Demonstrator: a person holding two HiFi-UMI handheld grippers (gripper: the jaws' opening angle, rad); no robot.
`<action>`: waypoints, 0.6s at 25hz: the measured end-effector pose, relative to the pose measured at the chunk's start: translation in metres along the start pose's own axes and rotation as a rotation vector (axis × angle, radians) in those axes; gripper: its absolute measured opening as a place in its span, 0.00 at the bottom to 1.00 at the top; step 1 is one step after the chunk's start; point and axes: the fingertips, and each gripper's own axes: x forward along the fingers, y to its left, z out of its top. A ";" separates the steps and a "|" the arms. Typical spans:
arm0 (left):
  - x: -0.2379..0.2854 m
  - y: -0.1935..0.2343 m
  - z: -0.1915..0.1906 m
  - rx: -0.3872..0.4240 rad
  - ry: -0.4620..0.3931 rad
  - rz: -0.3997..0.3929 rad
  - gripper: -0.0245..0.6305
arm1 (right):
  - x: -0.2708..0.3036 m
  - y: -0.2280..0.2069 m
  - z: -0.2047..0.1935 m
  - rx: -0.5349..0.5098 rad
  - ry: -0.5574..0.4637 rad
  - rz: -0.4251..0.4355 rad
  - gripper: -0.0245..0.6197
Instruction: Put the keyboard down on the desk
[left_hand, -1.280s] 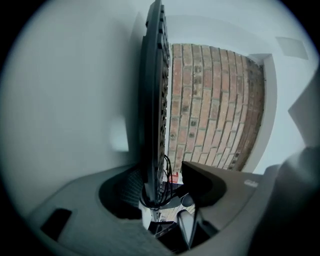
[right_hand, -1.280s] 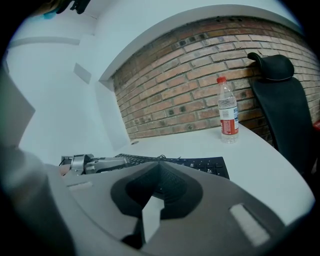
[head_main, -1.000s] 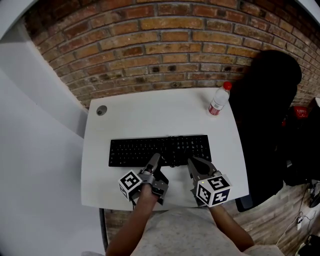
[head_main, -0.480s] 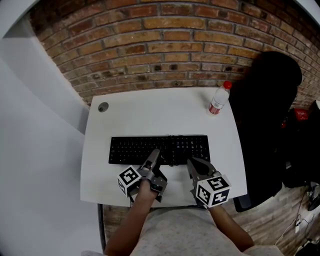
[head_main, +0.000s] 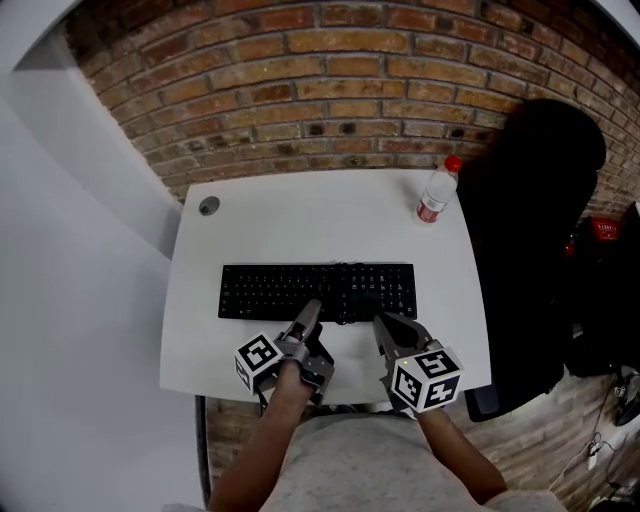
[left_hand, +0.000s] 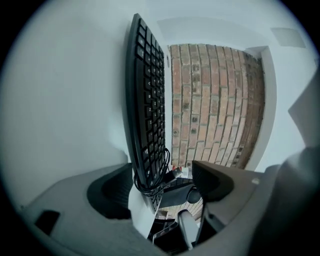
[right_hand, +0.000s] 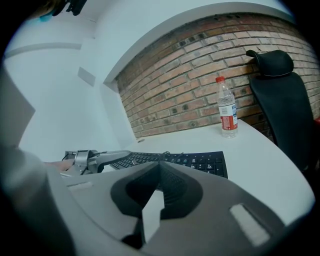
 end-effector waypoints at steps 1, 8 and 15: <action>-0.003 -0.001 -0.002 0.016 -0.001 0.003 0.58 | -0.001 0.001 0.000 -0.001 0.000 0.005 0.05; -0.020 -0.016 -0.017 0.247 0.012 0.015 0.44 | -0.019 0.002 0.008 -0.020 -0.014 0.037 0.05; -0.031 -0.032 -0.038 0.439 -0.004 0.015 0.31 | -0.042 0.002 0.012 -0.056 -0.028 0.066 0.05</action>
